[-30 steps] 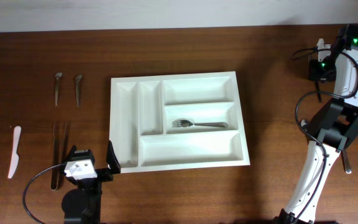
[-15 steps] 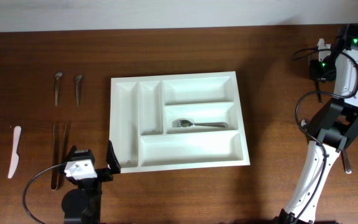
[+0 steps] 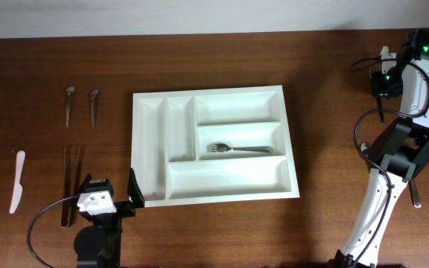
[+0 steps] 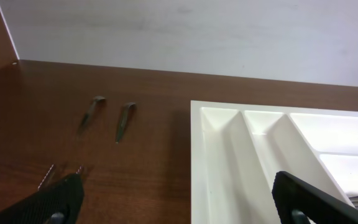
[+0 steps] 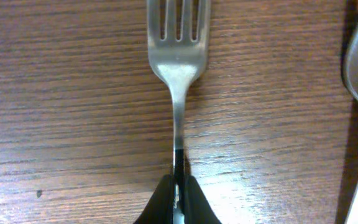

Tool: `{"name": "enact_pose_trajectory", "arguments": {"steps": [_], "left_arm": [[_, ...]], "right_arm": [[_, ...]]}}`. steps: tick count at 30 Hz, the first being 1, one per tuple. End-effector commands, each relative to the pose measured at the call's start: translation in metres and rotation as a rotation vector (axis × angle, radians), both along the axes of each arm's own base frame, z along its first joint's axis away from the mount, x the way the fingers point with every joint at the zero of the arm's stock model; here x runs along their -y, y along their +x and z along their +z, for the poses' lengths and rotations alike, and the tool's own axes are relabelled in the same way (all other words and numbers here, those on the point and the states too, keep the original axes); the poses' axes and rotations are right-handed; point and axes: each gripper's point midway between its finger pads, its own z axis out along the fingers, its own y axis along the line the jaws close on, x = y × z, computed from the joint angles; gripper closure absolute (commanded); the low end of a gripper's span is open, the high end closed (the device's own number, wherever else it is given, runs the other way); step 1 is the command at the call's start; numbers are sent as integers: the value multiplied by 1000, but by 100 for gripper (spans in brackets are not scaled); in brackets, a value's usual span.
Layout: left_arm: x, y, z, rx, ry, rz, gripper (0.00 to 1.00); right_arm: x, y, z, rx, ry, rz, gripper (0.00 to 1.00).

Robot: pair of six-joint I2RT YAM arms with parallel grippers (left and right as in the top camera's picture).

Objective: Pack container
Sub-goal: 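Lower the right gripper onto the middle fork and grasp its handle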

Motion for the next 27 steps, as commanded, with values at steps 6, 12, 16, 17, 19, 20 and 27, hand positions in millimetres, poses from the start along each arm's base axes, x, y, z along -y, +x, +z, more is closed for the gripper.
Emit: {"name": "enact_pose_trajectory", "arguments": {"steps": [6,12,16,17,19,20,27], "left_arm": [[3,0,-1,0,-4,-14,1],[3,0,-1,0,-4,-14,1],[3,0,-1,0,-4,-14,1],[3,0,-1,0,-4,-14,1],[3,0,-1,0,-3,-14,1],[3,0,-1,0,-4,-14,1],[3,0,-1,0,-3,-14,1]], "right_arm": [[-1,-9,-27,-62,4,-7,96],[-4,-6,-22,-50,-1,-1,96],[-11,5,-3,-8,-7,26,96],[-18,8,3,6,4,64,96],[-31,15,19,42,24,123,96],[-36,19,28,63,32,137,96],[-86,35,109,217,95,309,96]]}}
